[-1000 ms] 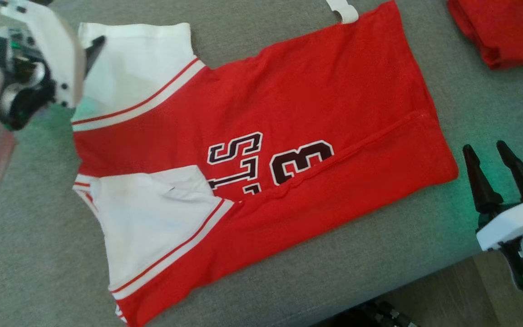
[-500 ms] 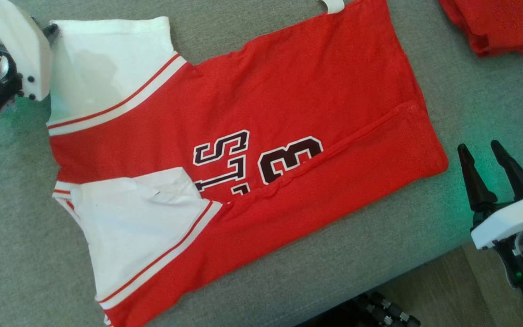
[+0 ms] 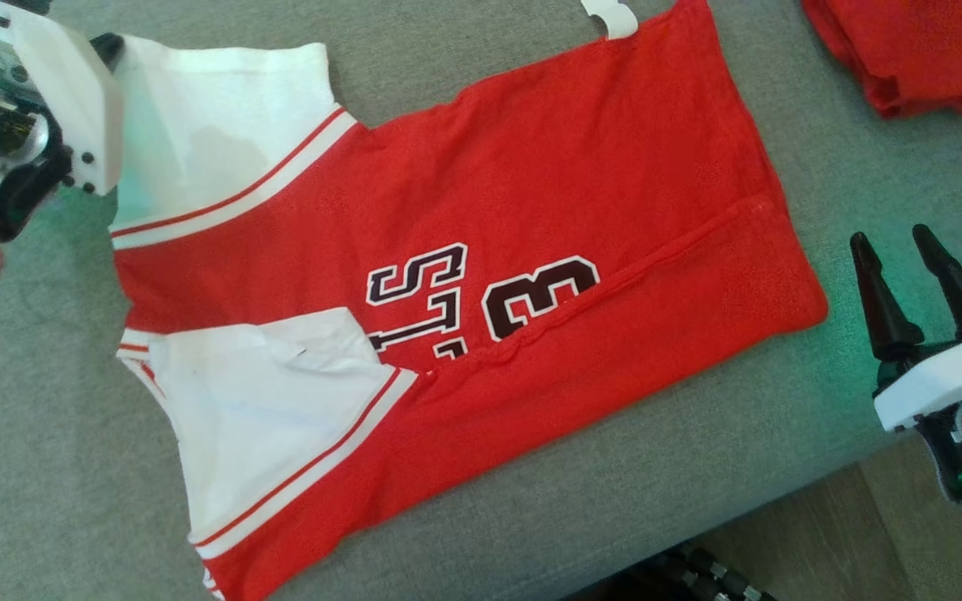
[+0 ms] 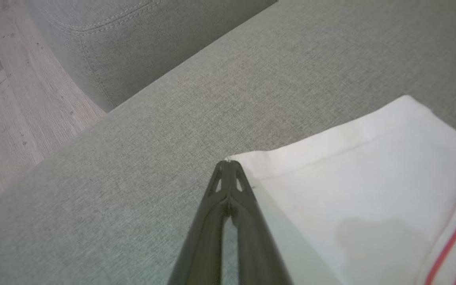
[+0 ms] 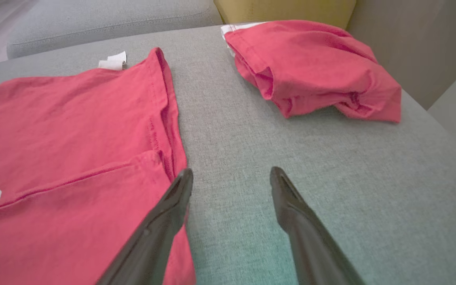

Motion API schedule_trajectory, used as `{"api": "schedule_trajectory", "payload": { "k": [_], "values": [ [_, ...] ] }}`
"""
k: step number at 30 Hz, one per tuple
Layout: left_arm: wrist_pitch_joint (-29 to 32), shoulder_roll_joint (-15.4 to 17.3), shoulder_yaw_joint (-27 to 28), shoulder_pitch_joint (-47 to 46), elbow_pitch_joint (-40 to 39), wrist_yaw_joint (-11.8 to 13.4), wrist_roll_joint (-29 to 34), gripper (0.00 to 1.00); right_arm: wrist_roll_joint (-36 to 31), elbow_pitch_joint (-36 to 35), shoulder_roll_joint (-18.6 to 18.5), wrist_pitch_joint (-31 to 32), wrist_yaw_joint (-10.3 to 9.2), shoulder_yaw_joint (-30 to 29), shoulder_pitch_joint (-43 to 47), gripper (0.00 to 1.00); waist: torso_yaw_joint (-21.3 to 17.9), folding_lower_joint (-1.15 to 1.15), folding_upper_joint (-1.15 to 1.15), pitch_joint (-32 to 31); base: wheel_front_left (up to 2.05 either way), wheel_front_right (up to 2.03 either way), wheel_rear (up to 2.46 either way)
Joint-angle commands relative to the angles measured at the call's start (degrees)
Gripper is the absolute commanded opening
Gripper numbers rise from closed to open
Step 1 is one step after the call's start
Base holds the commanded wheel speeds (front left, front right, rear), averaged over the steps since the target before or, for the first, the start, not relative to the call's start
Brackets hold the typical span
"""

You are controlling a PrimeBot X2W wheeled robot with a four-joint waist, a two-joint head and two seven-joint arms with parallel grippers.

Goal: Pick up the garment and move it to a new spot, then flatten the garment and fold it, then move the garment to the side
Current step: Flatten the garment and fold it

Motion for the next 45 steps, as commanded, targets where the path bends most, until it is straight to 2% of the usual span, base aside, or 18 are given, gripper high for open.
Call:
{"api": "schedule_trajectory", "payload": {
  "k": [1, 8, 12, 18, 19, 28, 33, 42, 43, 44, 45],
  "values": [
    [-0.78, 2.28, 1.49, -2.99, -1.89, 0.10, -0.90, 0.00, 0.26, -1.34, -2.17, 0.12, 0.37, 0.41, 0.36, 1.00, 0.29, 0.00, 0.00, -0.26, 0.00, 0.00, 0.00],
    [1.14, 2.23, -1.47, -2.30, -6.71, 0.10, -8.39, 0.00, 0.38, -1.10, -1.80, 0.09, 0.37, 0.41, 1.42, 1.00, 1.03, 0.00, 0.00, -1.17, 0.00, 0.00, 0.00],
    [3.88, 3.51, -4.09, -1.41, -10.56, 0.09, -11.93, 0.00, 0.57, -1.07, -1.73, 0.12, 0.37, 0.16, 1.71, 1.00, 1.40, 0.00, 0.00, -1.09, 0.00, 0.00, 0.00],
    [0.86, 6.11, -6.29, -1.89, -11.49, 0.54, -8.49, 0.00, 0.74, -1.35, -1.53, 0.23, 0.37, 0.25, 1.53, 1.00, 1.59, 0.00, 0.00, -0.63, 0.00, 0.00, 0.00],
    [-0.63, 6.45, -7.06, -2.12, -10.32, 0.99, -6.30, 1.00, 0.76, -1.35, -1.50, 0.32, 0.37, 0.35, 1.46, 1.00, 1.63, 0.00, 0.00, -0.56, 0.00, 0.00, 0.00],
    [-3.02, 5.54, -7.32, -2.92, -7.18, 1.14, -5.26, 1.00, 1.30, -0.96, -1.80, 0.40, 0.37, 0.49, 1.49, 1.00, 1.65, 0.00, 0.00, -0.24, 0.00, 0.00, 0.00],
    [-4.65, 5.33, -6.75, -3.94, -4.76, 2.16, -4.77, 1.00, 1.40, -0.95, -1.45, 0.40, 0.37, 1.20, 0.85, 1.00, 0.76, 0.00, 0.00, 0.51, 0.00, 0.00, 0.00],
    [-2.04, 5.18, -7.69, -4.58, -0.56, 1.69, -5.59, 1.00, 1.74, 0.59, -1.03, -0.56, 0.37, 1.88, 0.15, 1.00, -1.00, 0.00, 0.00, 1.88, 0.00, 0.00, 0.00],
    [-1.90, 5.23, -7.81, -4.55, -0.43, 1.59, -5.70, 0.96, 1.76, 0.71, -1.02, -0.65, 0.37, 1.90, 0.11, 1.00, -1.09, 0.00, 0.00, 1.95, 0.00, 0.00, 0.00],
    [-1.62, 5.23, -7.90, -4.47, -0.32, 1.45, -5.98, 0.48, 1.77, 0.81, -1.02, -0.71, 0.37, 1.93, 0.06, 1.00, -1.17, 0.00, 0.00, 2.03, 0.00, 0.00, 0.00],
    [-1.45, 5.23, -7.94, -4.44, -0.29, 1.32, -6.27, 0.32, 1.81, 0.89, -1.02, -0.78, 0.37, 1.97, 0.01, 1.00, -1.23, 0.00, 0.00, 2.11, 0.00, 0.00, 0.00]
  ]
}}
